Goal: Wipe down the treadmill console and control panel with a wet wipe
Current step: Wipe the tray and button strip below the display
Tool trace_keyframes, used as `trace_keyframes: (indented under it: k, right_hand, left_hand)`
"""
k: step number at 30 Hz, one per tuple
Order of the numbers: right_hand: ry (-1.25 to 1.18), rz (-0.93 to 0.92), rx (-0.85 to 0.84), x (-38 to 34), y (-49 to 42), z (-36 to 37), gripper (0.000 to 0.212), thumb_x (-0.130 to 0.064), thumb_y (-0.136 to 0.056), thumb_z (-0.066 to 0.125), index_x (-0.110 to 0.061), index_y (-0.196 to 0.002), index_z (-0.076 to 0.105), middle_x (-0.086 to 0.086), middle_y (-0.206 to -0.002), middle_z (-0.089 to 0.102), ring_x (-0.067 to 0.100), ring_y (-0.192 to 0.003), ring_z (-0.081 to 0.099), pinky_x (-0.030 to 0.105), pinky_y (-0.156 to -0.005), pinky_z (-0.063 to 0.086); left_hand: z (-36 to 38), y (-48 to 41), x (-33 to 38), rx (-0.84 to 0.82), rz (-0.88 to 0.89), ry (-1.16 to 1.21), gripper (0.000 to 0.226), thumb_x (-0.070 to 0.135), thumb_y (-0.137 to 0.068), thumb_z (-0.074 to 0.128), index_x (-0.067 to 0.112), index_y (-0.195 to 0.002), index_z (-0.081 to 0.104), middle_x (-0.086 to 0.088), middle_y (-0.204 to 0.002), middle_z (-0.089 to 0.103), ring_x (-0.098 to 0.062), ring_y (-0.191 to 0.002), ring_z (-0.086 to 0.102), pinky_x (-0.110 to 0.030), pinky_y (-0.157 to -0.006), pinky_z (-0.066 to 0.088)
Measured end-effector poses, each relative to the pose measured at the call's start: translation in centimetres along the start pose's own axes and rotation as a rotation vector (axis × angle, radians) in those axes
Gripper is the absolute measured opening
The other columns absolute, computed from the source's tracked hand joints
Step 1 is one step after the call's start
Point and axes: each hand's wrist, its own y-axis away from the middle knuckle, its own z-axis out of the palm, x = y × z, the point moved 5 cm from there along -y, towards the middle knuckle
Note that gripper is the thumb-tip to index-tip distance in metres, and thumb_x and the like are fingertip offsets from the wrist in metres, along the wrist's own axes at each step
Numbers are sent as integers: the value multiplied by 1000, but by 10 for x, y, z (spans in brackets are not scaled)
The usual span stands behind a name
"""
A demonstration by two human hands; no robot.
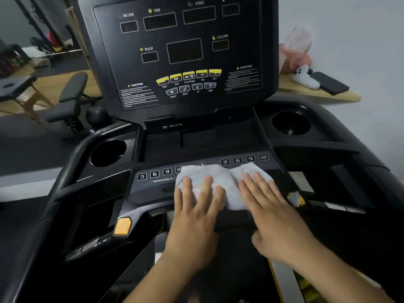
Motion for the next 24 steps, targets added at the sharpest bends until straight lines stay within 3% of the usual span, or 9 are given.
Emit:
trace_keyframes:
  k: [4, 8, 10, 12, 16, 19, 24]
  right_hand:
    - [32, 147, -5, 46, -4, -10, 108, -23, -86, 55, -17, -143, -36, 2, -152, -43, 20, -140, -39, 33, -112, -27]
    - [66, 179, -8, 26, -45, -17, 115, -34, -81, 65, -8, -148, -25, 18, -155, -34, 43, -141, -31, 60, -117, -7]
    - [82, 72, 13, 7, -40, -12, 114, -33, -80, 65, -8, -150, -21, 19, -156, -32, 42, -141, -33, 62, -116, -8]
    - [94, -20, 37, 11, -19, -1, 116, -24, -75, 67, -10, -151, -19, 16, -158, -29, 37, -143, -31, 55, -119, -9]
    - [83, 103, 42, 50, 14, 13, 130, -13, -47, 79, -6, -156, 7, 15, -164, 5, 37, -150, 2, 57, -118, 13]
    - [77, 170, 65, 43, 5, 14, 127, -13, -43, 82, 2, -152, 18, 25, -160, 13, 47, -147, 10, 64, -113, 22]
    - [54, 17, 60, -17, -17, 16, 126, -11, -32, 82, 4, -147, 34, 31, -155, 24, 54, -142, 18, 59, -108, 16]
  left_hand:
    - [-4, -23, 15, -4, -9, -42, 96, 36, -70, 63, 19, -154, 21, -13, -163, 17, -59, -142, 11, -69, -112, 14]
    - [-9, -62, 33, -13, -15, -76, 99, 47, -82, 56, 19, -156, -3, -10, -166, -4, -54, -145, -10, -66, -116, 3]
    - [-7, -57, 29, -20, -4, -83, 94, 47, -82, 53, 13, -158, 8, -11, -166, 6, -51, -148, -5, -64, -117, 10]
    - [-1, -36, 19, -7, 4, -61, 87, 36, -78, 57, 13, -155, 23, -11, -165, 16, -48, -149, 4, -64, -116, 17]
    - [3, -6, 17, 40, 3, -55, 85, 17, -70, 61, 18, -150, 34, -13, -161, 25, -50, -147, 14, -65, -116, 20]
    - [3, -6, 23, 74, 11, -26, 85, 19, -70, 63, 18, -150, 36, -13, -161, 26, -50, -147, 16, -64, -116, 21]
    - [7, 25, -26, 156, -98, 4, 84, 15, -68, 71, 12, -148, 44, -19, -160, 27, -45, -148, 20, -60, -114, 28]
